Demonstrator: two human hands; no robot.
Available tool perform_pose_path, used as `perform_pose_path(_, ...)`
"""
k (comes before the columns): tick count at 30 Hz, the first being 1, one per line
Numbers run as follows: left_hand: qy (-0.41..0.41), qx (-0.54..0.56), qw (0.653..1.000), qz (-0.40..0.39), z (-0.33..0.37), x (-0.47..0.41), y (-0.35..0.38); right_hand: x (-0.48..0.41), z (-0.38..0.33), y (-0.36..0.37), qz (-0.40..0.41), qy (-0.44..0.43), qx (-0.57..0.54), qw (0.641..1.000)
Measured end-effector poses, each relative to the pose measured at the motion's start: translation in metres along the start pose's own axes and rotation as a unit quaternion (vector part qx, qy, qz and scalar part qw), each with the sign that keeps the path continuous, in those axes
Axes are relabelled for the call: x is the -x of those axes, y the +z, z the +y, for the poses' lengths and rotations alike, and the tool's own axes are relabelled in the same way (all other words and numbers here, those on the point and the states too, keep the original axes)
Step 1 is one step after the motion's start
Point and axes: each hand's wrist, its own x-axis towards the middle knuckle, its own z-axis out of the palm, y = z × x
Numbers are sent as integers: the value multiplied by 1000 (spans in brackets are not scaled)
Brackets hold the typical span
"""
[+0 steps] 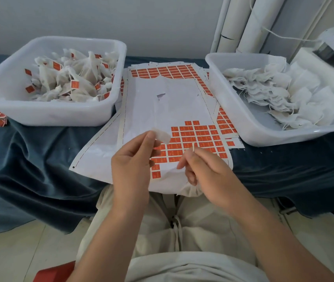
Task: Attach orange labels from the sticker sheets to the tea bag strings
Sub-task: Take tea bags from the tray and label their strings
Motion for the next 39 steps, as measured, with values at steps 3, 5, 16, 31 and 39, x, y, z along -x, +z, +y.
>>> perform_pose_path(3, 5, 16, 1000, -22, -8, 10, 11, 7, -8, 8, 9, -132, 109, 985)
perform_pose_path(5, -5, 29, 998, -51, -13, 17, 17, 8, -12, 11, 48, -220, 190, 956)
perform_pose_path(16, -52, 31, 983, -172, -14, 29, 29, 3, -13, -7, 120, -158, 92, 976)
perform_pose_path(31, 2, -31, 990, -138, -12, 25, 23, -2, -7, -10, 83, -61, -11, 995)
perform_pose_path(39, 29, -41, 986, -158, -12, 23, 22, -4, 0, -11, 83, -54, -6, 995)
